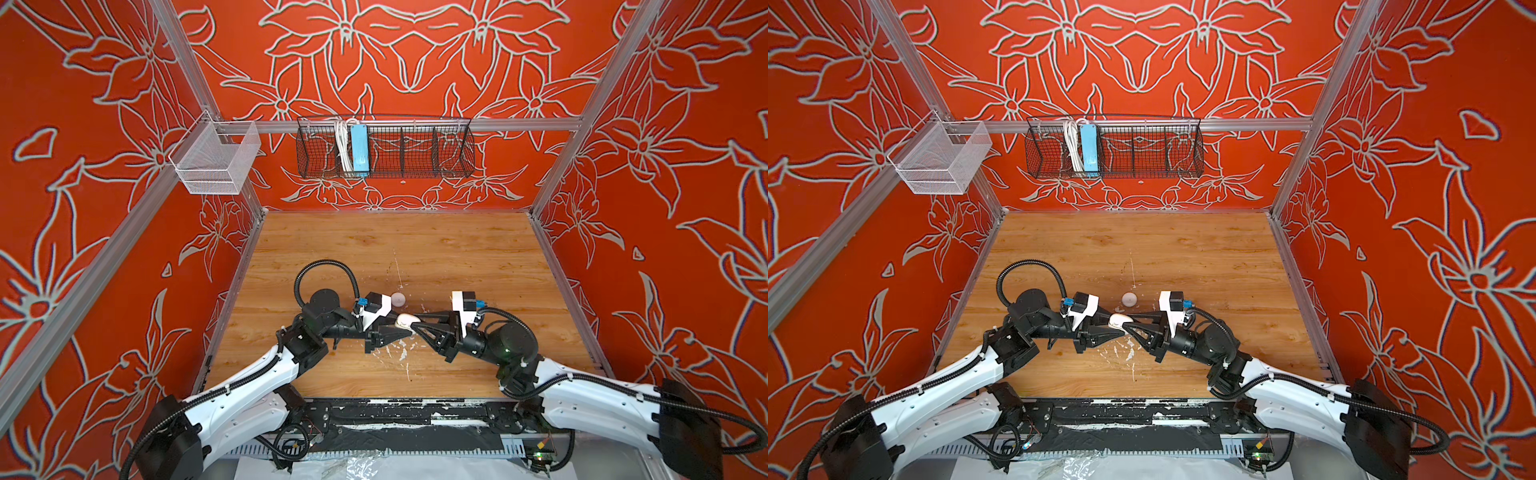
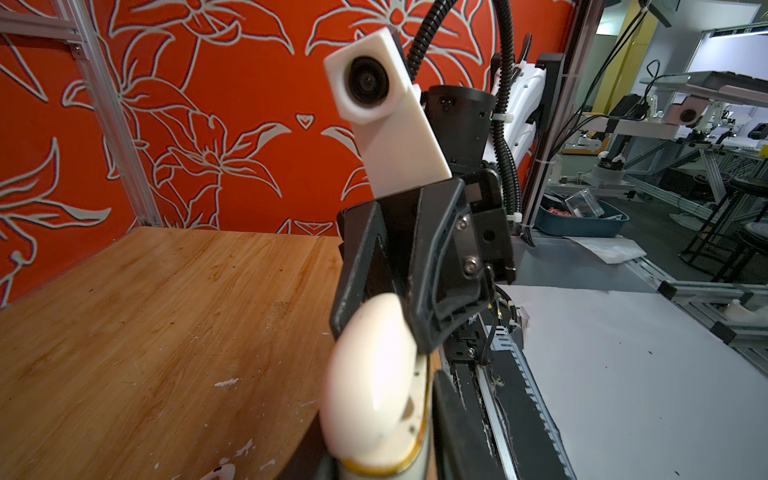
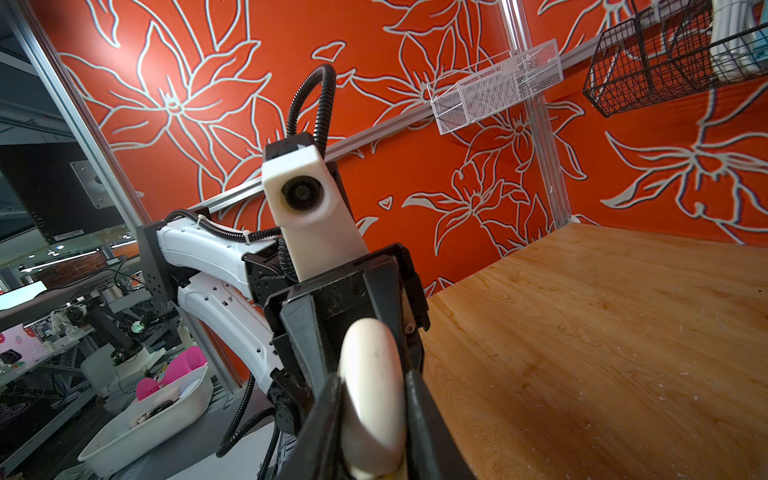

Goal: Insert the wireless bluetooth earbuds into the charging case
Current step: 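Pull the case lid open with the right gripper while the left gripper holds the case, then release the lid and move the right gripper toward the earbuds on the table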

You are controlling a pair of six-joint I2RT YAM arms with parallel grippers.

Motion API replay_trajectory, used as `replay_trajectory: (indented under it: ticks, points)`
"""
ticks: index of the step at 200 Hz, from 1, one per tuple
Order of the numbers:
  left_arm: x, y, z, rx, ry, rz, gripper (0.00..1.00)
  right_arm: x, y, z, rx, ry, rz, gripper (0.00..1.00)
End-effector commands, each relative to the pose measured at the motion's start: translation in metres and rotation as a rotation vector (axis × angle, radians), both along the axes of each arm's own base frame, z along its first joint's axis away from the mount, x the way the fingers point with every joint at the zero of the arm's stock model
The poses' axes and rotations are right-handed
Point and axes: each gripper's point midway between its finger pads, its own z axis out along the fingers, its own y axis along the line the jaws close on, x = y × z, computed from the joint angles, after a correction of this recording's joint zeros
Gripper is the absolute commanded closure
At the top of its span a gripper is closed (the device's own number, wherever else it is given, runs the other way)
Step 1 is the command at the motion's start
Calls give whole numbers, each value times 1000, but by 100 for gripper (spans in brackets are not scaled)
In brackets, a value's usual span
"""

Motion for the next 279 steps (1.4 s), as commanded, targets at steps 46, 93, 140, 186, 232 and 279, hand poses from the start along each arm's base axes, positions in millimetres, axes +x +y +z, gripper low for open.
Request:
replay_trajectory:
  ticks: [46,93,140,186,232,279]
  points:
    - [-20,1,19,-54,-75,-93,80,21,-9,-8,5,41,-115,100]
    - [-23,1,19,-48,-85,-109,100,37,-13,-18,-47,129,-203,70]
    - [-25,0,17,-33,-92,-134,100,57,-25,-28,-120,197,-336,50]
    - [-16,1,10,-16,-95,-75,100,55,-30,-21,-144,168,-353,34]
    - [21,0,-11,39,-32,104,100,59,-48,-11,-225,142,-444,19]
    - [61,19,-34,12,88,224,100,97,-112,-50,-411,272,-857,19]
